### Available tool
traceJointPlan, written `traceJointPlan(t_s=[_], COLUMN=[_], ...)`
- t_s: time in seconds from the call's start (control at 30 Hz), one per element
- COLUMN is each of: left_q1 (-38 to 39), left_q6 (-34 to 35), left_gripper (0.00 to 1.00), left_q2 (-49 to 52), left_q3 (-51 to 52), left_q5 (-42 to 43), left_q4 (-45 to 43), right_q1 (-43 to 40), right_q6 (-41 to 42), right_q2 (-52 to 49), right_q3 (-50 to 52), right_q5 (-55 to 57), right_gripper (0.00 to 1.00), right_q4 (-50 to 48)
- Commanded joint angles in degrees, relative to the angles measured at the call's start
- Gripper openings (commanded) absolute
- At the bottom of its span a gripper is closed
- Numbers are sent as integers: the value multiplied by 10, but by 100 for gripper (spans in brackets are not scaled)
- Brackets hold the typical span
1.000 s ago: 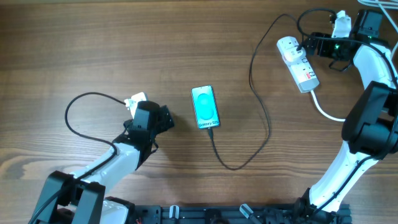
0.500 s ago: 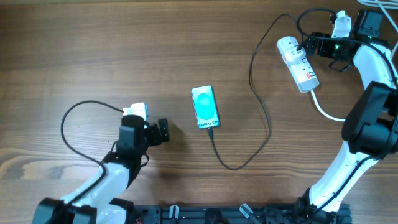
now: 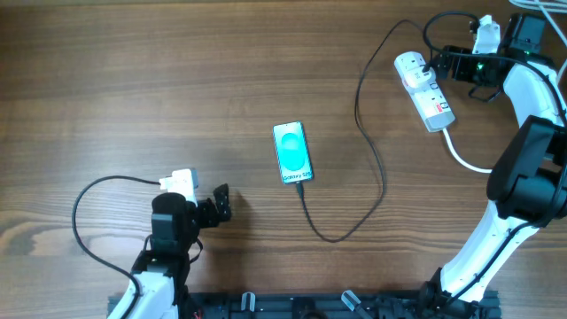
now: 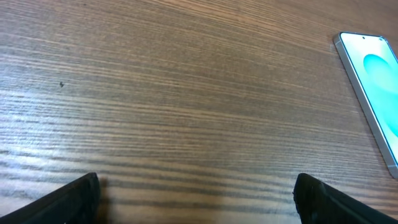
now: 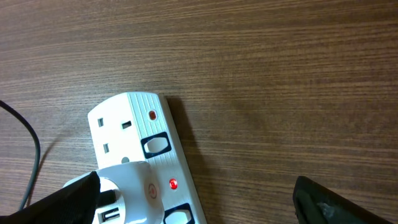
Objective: Plug charger to phone and switch on socket
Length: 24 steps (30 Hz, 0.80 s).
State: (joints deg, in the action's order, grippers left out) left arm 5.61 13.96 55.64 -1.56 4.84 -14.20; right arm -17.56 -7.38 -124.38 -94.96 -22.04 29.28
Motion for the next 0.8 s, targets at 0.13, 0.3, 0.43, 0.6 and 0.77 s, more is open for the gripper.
traceJointPlan(t_s=[0.13,0.3,0.43,0.6,0.77], left_q1=[-4,-2,5,6,10], left_q6=[-3,-3,-3,-3,1], left_gripper=[100,100,100,100,100], left_q2=[-207,-268,-304,-429,-548], left_q3=[13,12,12,12,12], left_q5=[-47,-47,-47,-42,-31], left_q4=[188,187,187,188,188], right_q1=[5,5,5,5,5], right_q6=[0,0,0,0,0], right_q2=[10,10,10,10,10], right_q3=[-1,-1,-1,-1,-1], right_q5=[-7,-7,-7,-7,-7], right_gripper=[100,100,100,100,100], right_q4=[-1,-1,-1,-1,-1])
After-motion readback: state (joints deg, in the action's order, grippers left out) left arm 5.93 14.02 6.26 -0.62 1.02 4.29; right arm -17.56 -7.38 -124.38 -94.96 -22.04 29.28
